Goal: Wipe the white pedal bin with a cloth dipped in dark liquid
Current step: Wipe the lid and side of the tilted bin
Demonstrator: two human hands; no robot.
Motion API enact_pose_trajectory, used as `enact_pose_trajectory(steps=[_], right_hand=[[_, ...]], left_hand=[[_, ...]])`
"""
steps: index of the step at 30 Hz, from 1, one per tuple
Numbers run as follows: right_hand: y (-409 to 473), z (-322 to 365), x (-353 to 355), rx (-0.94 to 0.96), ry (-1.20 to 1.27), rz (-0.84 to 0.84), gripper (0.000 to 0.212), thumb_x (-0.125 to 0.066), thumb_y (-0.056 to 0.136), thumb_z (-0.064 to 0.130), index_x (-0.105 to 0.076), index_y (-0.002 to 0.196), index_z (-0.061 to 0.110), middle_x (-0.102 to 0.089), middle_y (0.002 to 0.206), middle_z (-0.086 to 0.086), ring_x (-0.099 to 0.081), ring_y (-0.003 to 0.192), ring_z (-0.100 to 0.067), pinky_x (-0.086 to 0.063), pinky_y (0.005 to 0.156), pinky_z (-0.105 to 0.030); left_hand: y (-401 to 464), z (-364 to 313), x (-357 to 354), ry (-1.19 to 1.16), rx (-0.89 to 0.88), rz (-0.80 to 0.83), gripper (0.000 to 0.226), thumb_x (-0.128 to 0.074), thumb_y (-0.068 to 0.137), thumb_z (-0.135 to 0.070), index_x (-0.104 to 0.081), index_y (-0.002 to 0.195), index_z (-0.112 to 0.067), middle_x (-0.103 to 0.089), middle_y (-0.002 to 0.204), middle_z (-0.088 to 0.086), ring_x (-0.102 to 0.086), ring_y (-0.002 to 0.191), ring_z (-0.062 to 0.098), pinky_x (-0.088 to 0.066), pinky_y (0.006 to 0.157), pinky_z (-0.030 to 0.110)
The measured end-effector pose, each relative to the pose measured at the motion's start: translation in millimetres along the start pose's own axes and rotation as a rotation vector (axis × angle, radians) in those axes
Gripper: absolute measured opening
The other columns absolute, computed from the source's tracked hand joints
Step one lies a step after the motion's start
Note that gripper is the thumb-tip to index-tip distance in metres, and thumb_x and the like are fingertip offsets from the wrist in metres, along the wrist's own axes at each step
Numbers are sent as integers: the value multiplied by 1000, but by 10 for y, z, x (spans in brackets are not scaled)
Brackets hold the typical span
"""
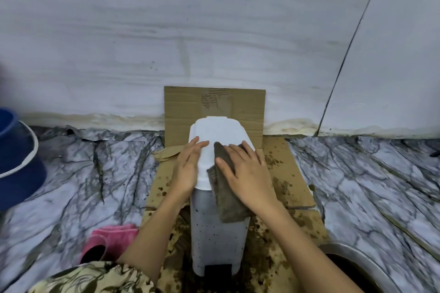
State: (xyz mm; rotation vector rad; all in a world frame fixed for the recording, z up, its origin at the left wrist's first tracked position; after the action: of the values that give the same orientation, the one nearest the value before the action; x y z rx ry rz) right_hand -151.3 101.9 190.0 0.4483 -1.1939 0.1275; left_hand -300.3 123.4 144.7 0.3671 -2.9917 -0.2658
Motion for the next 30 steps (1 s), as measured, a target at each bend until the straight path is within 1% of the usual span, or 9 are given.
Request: enact_pose_trajectory(steps=[3, 6, 8, 11, 13, 17, 21, 26, 30], right_hand=[[-117, 376, -173, 145, 14, 50, 62, -27, 96, 56, -28, 147, 22, -31, 153, 5, -8, 146, -16, -1, 118, -38], [-163, 395, -227, 184, -43, 111, 63, -28, 94, 59, -25, 148, 26, -27, 154, 9, -8, 146, -13, 7, 116, -39], [-224, 283, -238, 174, -70, 179, 66, -25, 92, 65, -20, 149, 31, -21, 156, 13, -4, 146, -10, 13, 115, -44], [-362, 180, -282, 87, -49, 228, 70, -17, 90, 68, -15, 150, 31, -14, 158, 13, 3, 147, -9, 20, 112, -45], [-379, 186, -325, -16, 8, 233, 67, -15, 94, 63, -17, 151, 28, -13, 159, 10, 5, 147, -11, 18, 113, -43], [-297, 298, -376, -82, 274, 323, 57, -16, 100, 50, -20, 150, 25, -11, 159, 7, 4, 147, -11, 7, 118, -41], [-382, 123, -202, -242, 679, 37, 49, -23, 102, 41, -39, 143, 20, -35, 151, 3, -21, 144, -13, -8, 120, -41], [-449, -29, -189, -356, 682, -106, 46, -25, 103, 35, -50, 135, 12, -55, 135, -3, -46, 129, -20, -30, 112, -42], [-439, -10, -273, -273, 397, -28, 55, -19, 100, 48, -42, 141, 21, -47, 143, 2, -37, 136, -17, -25, 115, -42]], left_hand=[[-97, -6, 97, 37, -60, 0, 36, -30, 103, -10, -62, 111, -26, -45, 143, -1, -38, 132, 7, -26, 101, 3], [-273, 56, 148, 38, -84, 39, 37, -29, 103, -8, -59, 114, -27, -43, 144, -1, -36, 136, 10, -27, 116, 30], [-406, 47, 109, 45, -82, 71, 37, -27, 105, -20, -56, 116, -41, -43, 145, -1, -35, 137, 12, -26, 117, 44], [-603, 13, 88, 72, -37, 118, 34, -22, 94, -54, -45, 111, -71, -44, 145, -8, -34, 138, 11, -25, 116, 45], [-740, 31, 146, 122, -11, 159, 30, -24, 91, -62, -40, 113, -75, -38, 149, -14, -28, 141, 7, -22, 118, 44], [-919, -15, 265, 413, 18, 281, 56, -35, 90, -61, -26, 142, -45, -16, 150, -31, -14, 145, 2, -14, 120, 38], [-978, -195, 217, 693, 67, 116, 69, -40, 97, -44, -5, 153, -22, -11, 160, -4, -12, 147, 15, -17, 118, 43], [-1011, -281, -336, 878, 37, 291, 61, -18, 101, -44, 2, 152, -19, 4, 161, -5, 11, 147, 11, 4, 119, 40], [-677, -173, -135, 937, 63, 319, 78, -29, 93, -61, 1, 153, -19, 7, 160, -9, 11, 147, 12, -6, 120, 45]])
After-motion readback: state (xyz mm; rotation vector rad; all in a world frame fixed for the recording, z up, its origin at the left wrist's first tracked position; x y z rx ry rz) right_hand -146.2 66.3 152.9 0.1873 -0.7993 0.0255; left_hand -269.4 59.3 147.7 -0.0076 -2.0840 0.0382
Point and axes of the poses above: each hand's wrist, its own y-axis towards the middle knuckle, its own x-axis out of the back of the hand, z = x × y, the point moved 6 cm from there along y, towards the middle knuckle
